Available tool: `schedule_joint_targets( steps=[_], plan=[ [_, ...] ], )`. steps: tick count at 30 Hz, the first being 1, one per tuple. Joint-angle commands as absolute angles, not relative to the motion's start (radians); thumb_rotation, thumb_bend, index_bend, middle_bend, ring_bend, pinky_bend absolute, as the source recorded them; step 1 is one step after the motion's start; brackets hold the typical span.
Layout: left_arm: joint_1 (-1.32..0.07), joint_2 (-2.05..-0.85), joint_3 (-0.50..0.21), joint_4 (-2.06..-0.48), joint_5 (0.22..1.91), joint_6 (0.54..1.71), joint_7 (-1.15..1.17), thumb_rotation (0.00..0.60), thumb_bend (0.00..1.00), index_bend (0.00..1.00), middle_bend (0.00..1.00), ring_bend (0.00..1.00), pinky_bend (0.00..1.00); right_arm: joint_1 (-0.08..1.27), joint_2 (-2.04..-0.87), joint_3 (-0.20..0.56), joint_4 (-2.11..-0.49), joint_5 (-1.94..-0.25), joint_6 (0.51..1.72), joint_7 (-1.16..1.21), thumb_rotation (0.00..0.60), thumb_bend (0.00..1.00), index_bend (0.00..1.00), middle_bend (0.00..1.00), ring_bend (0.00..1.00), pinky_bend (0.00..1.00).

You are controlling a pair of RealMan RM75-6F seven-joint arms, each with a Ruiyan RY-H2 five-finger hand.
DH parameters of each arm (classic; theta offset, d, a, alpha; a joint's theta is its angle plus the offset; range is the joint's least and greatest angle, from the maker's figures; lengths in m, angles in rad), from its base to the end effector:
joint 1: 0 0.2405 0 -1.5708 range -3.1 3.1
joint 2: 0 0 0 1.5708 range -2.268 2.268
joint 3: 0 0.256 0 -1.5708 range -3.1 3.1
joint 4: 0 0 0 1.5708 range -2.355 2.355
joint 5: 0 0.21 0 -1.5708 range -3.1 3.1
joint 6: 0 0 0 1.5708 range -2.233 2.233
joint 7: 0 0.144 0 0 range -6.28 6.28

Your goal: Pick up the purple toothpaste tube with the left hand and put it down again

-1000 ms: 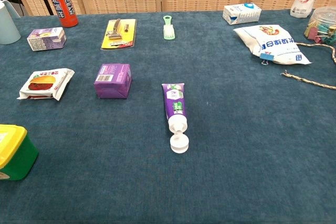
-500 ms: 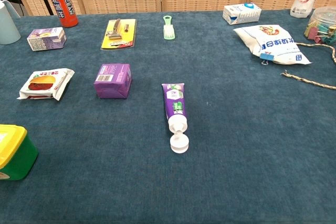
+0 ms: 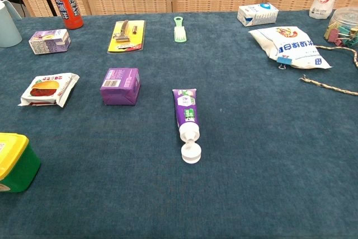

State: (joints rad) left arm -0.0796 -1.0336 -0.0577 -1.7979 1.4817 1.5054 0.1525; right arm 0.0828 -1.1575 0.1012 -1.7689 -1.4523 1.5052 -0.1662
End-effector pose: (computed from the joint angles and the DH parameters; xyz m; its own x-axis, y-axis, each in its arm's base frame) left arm -0.2814 0.1783 0.1739 0.4413 -0.0147 0.8973 0.8974 0.0023 -0.4413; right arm -0.2771 -0.1876 0.1468 0.3618 0.0474 0.9310 -0.9322 0.0251 0.3610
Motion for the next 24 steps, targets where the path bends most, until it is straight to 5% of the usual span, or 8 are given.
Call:
schedule_joint_targets(
  steps=[1,24],
  plan=[
    [-0.105,-1.020,-0.054,-1.796,1.507,1.472,0.149,0.600,0.32,0.15,0.08,0.07,0.06,0.084,-1.156,0.103,-1.771,-1.452,1.505,-0.167,0.600,0.33,0.00,0.00,0.00,0.00],
    [-0.422,-0.997,-0.095,-1.802,1.683,1.145,0.052,0.600,0.32,0.15,0.08,0.07,0.06,0.086,-1.141,0.099,-1.821,-1.455,1.502,-0.218,0.600,0.33,0.00,0.00,0.00,0.00]
  ],
)
